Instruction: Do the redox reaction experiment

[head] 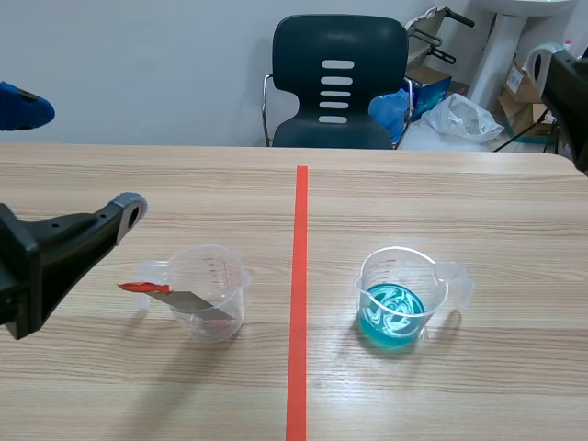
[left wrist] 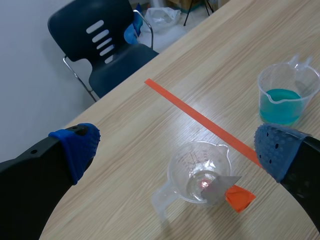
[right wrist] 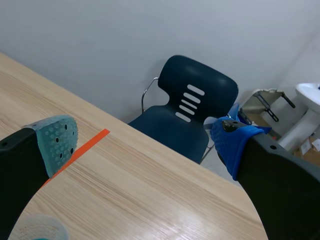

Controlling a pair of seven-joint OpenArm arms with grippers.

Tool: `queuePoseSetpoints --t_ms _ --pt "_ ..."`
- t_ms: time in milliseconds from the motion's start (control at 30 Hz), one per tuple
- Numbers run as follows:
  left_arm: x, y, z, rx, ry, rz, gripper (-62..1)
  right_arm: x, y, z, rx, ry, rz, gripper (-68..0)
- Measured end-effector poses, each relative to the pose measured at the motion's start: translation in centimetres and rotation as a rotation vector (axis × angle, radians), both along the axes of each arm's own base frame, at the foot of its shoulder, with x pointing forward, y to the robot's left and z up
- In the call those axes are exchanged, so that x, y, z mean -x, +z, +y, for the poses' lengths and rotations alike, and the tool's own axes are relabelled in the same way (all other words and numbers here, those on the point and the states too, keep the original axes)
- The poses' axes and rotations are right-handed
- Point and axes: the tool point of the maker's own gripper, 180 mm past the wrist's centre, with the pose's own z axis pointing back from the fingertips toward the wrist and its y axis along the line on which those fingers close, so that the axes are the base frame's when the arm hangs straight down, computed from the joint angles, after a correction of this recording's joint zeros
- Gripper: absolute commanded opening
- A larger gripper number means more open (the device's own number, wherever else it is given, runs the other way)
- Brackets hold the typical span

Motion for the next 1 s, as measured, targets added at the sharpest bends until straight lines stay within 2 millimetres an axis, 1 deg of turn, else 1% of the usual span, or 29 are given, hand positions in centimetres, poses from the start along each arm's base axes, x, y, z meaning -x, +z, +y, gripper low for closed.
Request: queuePoseSetpoints --t_ms 100,567,1000 --pt "0.35 -0.11 -0.41 0.002 -0.028 0.007 1.4 0.04 -0.68 -0.03 0.013 -0.004 0.028 -12.6" --pt "0.34 -0.11 -0.4 0.004 -0.025 0.007 1.4 0.06 -0.34 0.16 0.007 0.004 0.011 -12.6" --pt "0.33 -0.13 -0.38 0.0 -0.025 0.006 1.4 0.03 -0.43 0.14 0.01 0.004 0.016 -12.6"
